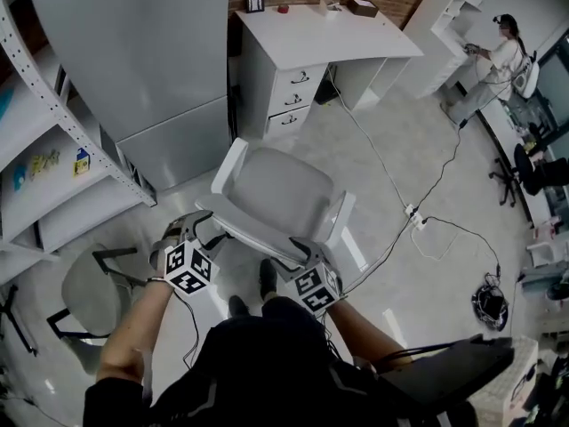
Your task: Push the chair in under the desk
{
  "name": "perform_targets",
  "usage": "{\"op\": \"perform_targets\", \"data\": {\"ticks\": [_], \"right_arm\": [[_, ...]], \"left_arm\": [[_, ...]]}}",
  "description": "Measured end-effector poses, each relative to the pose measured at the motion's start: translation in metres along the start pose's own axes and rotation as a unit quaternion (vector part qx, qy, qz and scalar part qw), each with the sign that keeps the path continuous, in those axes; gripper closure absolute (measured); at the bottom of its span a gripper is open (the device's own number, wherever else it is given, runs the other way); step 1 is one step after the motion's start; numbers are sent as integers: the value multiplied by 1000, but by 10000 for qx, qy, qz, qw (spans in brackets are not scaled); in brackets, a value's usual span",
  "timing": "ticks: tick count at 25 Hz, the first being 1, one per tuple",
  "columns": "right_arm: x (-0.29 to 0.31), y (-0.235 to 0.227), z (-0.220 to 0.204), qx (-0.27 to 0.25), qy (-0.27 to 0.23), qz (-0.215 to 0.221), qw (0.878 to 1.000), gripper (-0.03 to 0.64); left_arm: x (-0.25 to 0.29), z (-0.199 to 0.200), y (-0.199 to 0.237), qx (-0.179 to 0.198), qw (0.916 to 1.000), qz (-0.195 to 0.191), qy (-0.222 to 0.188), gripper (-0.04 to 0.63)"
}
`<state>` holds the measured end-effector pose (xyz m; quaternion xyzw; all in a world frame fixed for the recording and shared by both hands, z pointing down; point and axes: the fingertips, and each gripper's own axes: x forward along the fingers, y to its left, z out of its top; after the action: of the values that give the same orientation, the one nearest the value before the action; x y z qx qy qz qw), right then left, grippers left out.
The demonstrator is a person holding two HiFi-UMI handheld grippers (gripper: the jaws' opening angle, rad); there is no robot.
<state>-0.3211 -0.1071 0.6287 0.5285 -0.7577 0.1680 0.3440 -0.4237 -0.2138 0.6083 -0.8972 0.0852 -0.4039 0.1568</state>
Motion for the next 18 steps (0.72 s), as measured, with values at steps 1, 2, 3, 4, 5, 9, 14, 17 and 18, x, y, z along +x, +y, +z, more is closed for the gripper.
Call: {"op": "perform_targets", "data": {"ticks": [1,2,3,4,5,9,14,17,18], "right_arm": [[4,-1,-4,-57,84,-5,9999,342],[7,-2,-7,-95,162,-15,9998,342],[11,-3,-10,-116,232,-22,9997,342],[15,-3,-13,-132,297,-19,9995,342],[20,-3,-16,-157,363,-14,9992,342],[33,-5,-30,-384,695,-111,9968,353],[39,-4,-37,-734,1002,-306,9918,395],[40,0,-42,-1058,1075,-381,9878,436],[41,2,-44,-1195,1119,-379,9858,461]], "left_arm": [[7,-2,-1,249,9996,-54,116,347],[14,-3,-1,454,9986,-123,227,345],[20,-6,-2,627,9973,-194,330,345],[27,-8,-3,778,9958,-257,421,345],[33,-10,-3,918,9940,-317,494,345],[52,-14,-7,1583,9828,-673,666,341],[72,-26,-15,1963,9706,-951,1015,355],[77,-28,-23,1909,9700,-1073,1053,405],[78,-28,-23,1955,9694,-1064,1036,407]]}}
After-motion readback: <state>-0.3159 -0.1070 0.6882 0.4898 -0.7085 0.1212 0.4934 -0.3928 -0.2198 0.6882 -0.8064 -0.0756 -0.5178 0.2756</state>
